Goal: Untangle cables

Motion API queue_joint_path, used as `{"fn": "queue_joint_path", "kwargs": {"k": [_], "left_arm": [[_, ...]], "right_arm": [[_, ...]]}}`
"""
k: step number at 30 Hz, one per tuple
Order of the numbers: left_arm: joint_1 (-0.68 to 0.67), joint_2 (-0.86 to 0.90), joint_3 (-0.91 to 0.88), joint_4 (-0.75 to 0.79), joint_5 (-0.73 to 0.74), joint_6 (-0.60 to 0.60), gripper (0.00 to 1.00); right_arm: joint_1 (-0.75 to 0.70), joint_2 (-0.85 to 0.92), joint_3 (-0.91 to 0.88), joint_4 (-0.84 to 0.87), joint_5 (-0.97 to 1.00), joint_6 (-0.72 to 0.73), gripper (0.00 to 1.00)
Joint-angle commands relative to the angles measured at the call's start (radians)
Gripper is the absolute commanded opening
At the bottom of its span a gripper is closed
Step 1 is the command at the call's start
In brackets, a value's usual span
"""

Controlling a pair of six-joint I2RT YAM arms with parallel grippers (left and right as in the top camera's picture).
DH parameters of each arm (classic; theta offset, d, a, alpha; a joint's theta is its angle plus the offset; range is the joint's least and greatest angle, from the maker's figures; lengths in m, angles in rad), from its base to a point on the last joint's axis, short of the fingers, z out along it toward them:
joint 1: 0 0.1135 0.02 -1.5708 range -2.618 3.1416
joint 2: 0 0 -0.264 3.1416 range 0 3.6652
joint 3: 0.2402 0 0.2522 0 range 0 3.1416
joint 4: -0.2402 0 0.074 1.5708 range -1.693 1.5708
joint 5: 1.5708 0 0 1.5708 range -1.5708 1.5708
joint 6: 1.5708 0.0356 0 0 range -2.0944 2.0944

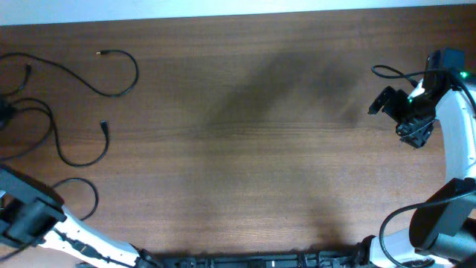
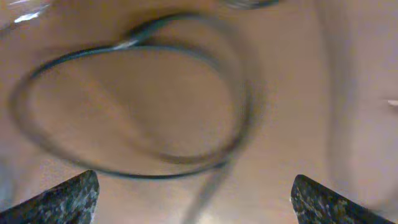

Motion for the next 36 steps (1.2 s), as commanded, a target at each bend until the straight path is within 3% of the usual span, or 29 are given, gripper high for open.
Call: {"fn": "queue_joint_path", "kwargs": {"k": [1,4,5,8,10,12,14,19,23,29,30,34,36], "left_arm": [[-0.024,-0.092,0.033,-0.008,0.629,-0.010,0.99],[-0.175,-0.092,0.032,-0.176,0.646,0.059,0.99],[-0.290,-0.092,0.031,-0.232,0.559,0.116,0.99],[-0.523,-0.092,0.030,-0.311,0.311,0.118,0.99],[-0.700,-0.092,0.027,-0.343,0.187,0.118,0.99],[-0.867,-0.092,0.026,-0.346,0.040,0.118,0.99],[-0.996,-0.092,0.026,-0.343,0.003,0.111,0.99],[-1.094,-0.092,0.026,-0.418,0.045,0.102,0.99],[-1.111,-0.129,0.026,-0.457,0.032,0.056,0.99],[-1.118,-0.512,-0.020,-0.521,-0.005,0.057,0.99],[-1.122,-0.601,-0.102,-0.499,-0.021,0.057,0.99],[-1.122,-1.109,-0.737,-0.169,-0.035,0.045,0.99],[-1.122,-1.238,-0.869,-0.089,-0.035,0.046,0.99]], "right_arm": [[0.000,-0.019,0.004,0.000,0.006,-0.007,0.98],[0.000,-0.019,0.004,0.000,0.005,-0.007,0.98],[0.000,-0.019,0.004,0.018,0.003,-0.006,0.98],[0.000,-0.019,0.004,0.030,-0.010,-0.006,0.98],[0.000,-0.019,0.004,0.016,-0.159,-0.008,0.98],[0.029,-0.023,0.004,-0.072,-0.466,-0.204,0.98],[0.092,-0.059,0.004,-0.174,-0.417,-0.228,0.98],[0.112,-0.486,0.003,-0.272,-0.393,-0.276,0.98],[0.112,-0.820,0.003,-0.334,-0.242,-0.275,0.98],[0.111,-1.051,0.001,-0.417,-0.232,-0.245,0.98],[0.111,-1.054,0.001,-0.419,-0.232,-0.245,0.98],[0.111,-1.054,0.001,-0.407,-0.232,-0.246,0.98],[0.111,-1.054,0.001,-0.408,-0.232,-0.245,0.98]]}}
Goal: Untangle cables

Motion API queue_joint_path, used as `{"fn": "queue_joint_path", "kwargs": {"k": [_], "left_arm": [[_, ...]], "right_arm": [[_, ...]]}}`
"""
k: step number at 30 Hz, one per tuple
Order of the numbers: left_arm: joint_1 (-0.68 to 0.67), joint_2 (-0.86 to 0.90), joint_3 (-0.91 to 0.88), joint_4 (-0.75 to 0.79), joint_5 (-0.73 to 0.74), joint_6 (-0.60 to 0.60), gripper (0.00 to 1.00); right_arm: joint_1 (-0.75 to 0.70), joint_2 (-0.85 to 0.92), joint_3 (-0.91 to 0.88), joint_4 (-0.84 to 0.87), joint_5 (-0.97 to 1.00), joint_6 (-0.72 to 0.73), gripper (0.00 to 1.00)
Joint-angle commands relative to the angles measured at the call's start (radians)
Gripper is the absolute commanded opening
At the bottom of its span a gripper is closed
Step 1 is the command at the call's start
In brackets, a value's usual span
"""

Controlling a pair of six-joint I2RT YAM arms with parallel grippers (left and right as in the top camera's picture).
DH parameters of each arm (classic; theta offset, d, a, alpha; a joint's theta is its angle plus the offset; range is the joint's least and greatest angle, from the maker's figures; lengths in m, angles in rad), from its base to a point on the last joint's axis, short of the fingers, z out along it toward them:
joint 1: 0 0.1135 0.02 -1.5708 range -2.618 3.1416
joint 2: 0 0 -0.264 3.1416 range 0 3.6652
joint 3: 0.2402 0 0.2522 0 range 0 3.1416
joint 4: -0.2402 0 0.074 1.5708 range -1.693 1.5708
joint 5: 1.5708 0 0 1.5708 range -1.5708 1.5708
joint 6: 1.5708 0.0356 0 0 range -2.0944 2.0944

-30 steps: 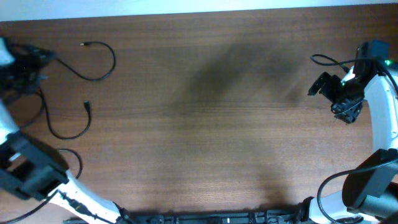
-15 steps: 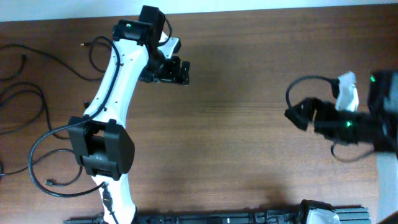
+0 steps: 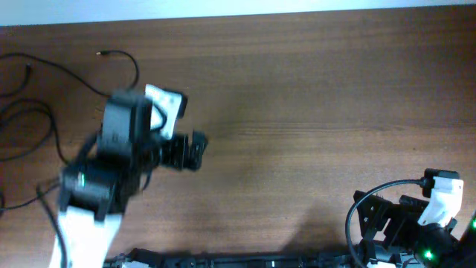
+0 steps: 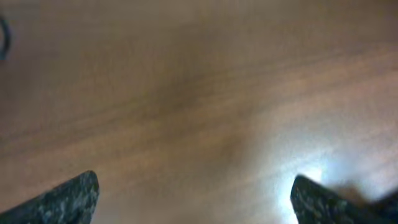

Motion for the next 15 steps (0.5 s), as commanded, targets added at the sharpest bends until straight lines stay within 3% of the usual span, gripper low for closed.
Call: {"fn": "queue_joint_path", "kwargs": {"k": [1,15], "left_arm": [[-0.003,-0.224,-0.214,0.087,-0.009,-0.010,0.99],[-0.003,-0.254,-0.238,0.093,-0.011,-0.010,0.99]], "right_arm": [[0.002,-0.002,0.000,-0.001,0.007,0.008,0.98],[0.018,-0.002,0.000,-0.006,0.007,0.008,0.98]]}}
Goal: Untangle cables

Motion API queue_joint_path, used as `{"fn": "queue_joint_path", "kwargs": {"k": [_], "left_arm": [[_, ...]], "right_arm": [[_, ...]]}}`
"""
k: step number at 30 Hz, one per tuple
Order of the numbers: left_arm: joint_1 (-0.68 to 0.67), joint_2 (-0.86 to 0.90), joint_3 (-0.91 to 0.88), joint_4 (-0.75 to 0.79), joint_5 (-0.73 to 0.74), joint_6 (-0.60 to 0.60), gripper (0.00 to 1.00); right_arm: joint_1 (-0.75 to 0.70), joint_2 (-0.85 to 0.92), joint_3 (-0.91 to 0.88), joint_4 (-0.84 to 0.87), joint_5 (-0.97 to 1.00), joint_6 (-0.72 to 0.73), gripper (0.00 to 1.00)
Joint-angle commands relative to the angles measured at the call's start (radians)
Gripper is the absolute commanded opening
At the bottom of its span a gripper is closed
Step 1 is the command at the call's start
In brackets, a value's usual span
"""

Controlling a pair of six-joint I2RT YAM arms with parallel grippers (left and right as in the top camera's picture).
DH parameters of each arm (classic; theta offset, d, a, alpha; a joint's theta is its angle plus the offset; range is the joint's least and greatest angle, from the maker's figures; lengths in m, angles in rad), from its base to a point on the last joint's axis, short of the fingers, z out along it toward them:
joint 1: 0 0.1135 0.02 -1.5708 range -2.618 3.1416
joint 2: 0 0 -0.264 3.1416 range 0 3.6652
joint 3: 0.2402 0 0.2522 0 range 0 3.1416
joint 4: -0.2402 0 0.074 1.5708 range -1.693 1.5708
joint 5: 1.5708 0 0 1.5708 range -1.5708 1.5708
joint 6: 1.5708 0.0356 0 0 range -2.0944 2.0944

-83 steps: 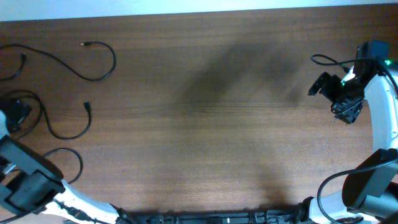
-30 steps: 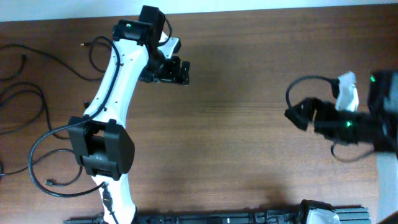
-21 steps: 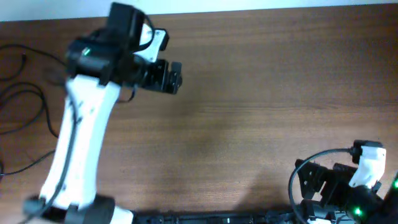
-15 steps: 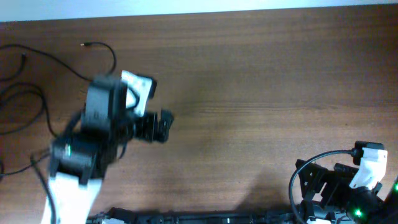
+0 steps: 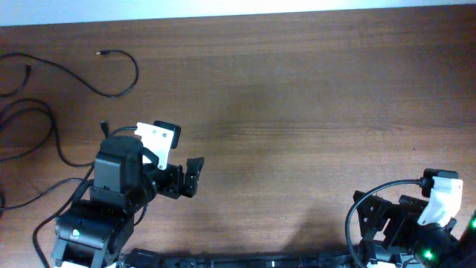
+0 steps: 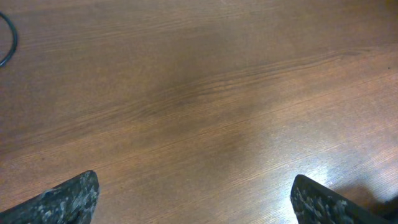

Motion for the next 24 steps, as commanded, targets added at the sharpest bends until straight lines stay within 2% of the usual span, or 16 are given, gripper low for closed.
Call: {"fn": "queue_joint_path", "kwargs": {"k": [1,3,5,9,13,15,20,24], "left_arm": [[-0.002,0.000,-0.010,0.002,-0.007,-0.010,0.99],[-0.002,0.000,-0.010,0.002,-0.007,-0.010,0.99],[-0.002,0.000,-0.010,0.002,-0.007,-0.010,0.99],[-0.002,0.000,-0.010,0.002,-0.007,-0.010,0.99],[-0.002,0.000,-0.010,0.002,-0.007,-0.010,0.99],[-0.002,0.000,-0.010,0.002,-0.007,-0.010,0.99],[-0.002,0.000,-0.010,0.002,-0.007,-0.010,0.99],[-0.002,0.000,-0.010,0.002,-0.007,-0.010,0.99]], "right_arm": [[0.008,-0.005,0.001,-0.004,0.010,0.007,0.98],[0.008,-0.010,0.001,0.001,0.063,0.006,0.99],[0.009,-0.069,-0.053,0.127,0.077,-0.027,0.98],[0.093,-0.331,-0.470,0.548,0.073,-0.077,0.98],[0.143,-0.544,-0.811,0.848,0.074,-0.080,0.98],[0.168,-0.613,-0.927,0.982,0.073,-0.079,0.98],[0.216,-0.615,-1.207,1.393,0.094,-0.079,0.98],[0.216,-0.615,-1.343,1.612,0.116,-0.079,0.98]]}}
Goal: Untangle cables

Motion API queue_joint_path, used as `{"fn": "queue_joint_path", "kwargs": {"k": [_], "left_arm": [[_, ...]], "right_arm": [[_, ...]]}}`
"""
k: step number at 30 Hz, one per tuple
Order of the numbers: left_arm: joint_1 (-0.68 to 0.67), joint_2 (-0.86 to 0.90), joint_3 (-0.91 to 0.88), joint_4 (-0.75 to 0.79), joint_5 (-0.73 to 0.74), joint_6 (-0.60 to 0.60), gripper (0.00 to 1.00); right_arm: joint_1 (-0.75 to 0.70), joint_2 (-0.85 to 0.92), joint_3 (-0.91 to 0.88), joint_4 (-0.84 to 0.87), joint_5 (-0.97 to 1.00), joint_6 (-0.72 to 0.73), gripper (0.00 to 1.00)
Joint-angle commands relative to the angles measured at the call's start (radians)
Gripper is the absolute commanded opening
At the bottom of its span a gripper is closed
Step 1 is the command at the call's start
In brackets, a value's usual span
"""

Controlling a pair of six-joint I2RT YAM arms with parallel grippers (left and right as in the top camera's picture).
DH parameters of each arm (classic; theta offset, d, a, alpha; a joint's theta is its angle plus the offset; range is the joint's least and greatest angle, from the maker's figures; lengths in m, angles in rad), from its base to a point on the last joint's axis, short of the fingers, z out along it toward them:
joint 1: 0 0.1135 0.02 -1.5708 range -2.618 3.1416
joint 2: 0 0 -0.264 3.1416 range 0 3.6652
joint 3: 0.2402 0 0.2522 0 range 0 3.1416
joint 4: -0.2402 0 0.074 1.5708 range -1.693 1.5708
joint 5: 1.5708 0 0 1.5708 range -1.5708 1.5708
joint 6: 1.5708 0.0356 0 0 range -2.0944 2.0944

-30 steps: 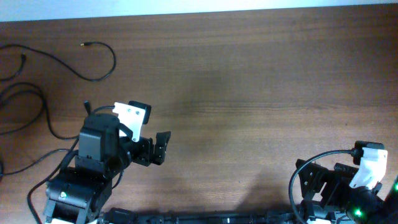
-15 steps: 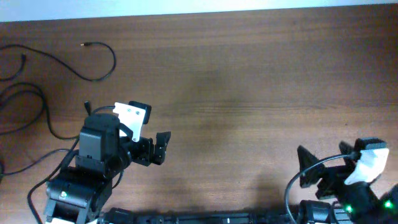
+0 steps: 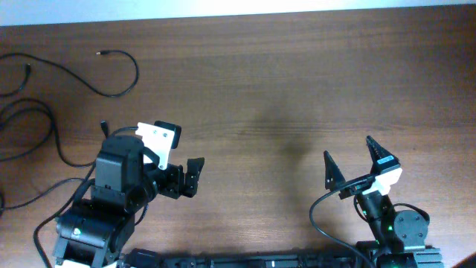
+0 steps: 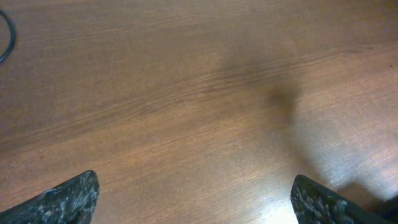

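Thin black cables lie at the table's left in the overhead view. One cable (image 3: 123,92) curls from a small plug at the back. A second cable (image 3: 53,132) loops below it and ends beside my left arm. Another strand (image 3: 33,199) runs out from under that arm. My left gripper (image 3: 193,177) points right over bare wood, open and empty. In the left wrist view, the left gripper (image 4: 196,200) shows both fingertips (image 4: 68,198) far apart, with a bit of cable (image 4: 7,38) at the upper left edge. My right gripper (image 3: 348,151) stands open near the front right, far from the cables.
The brown wooden table (image 3: 282,82) ends at a pale strip along the back. A dark rail (image 3: 223,260) runs along the front edge between the two arm bases. The right arm's own black lead (image 3: 316,216) curves beside its base.
The right arm was folded in the front right corner. Now it stands further left with its open fingers spread upward. Its shadow now falls on the wood in the left wrist view. My left arm has not moved.
My left arm first sat in the front left corner over a cable loop, with the right arm high at the far right. Then the left arm was among the cables and the right arm folded low. The left arm then stood front left, and now the right gripper stands open at front.
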Motion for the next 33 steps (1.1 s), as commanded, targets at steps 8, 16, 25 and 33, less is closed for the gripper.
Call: {"fn": "queue_joint_path", "kwargs": {"k": [8,16,25,33], "left_arm": [[-0.002,-0.002,-0.003,0.002,-0.006,-0.010,0.99],[-0.002,-0.002,-0.003,0.002,-0.007,-0.010,0.99],[-0.002,-0.002,-0.003,0.002,-0.007,-0.010,0.99],[-0.002,-0.002,-0.003,0.002,-0.007,-0.010,0.99]], "right_arm": [[0.007,-0.009,-0.090,-0.034,0.034,0.001,0.98],[-0.019,-0.008,-0.090,-0.055,0.184,-0.152,0.98],[-0.044,-0.009,-0.090,-0.060,0.237,-0.043,0.98],[-0.044,-0.008,-0.090,-0.052,0.214,-0.069,0.98]]}}
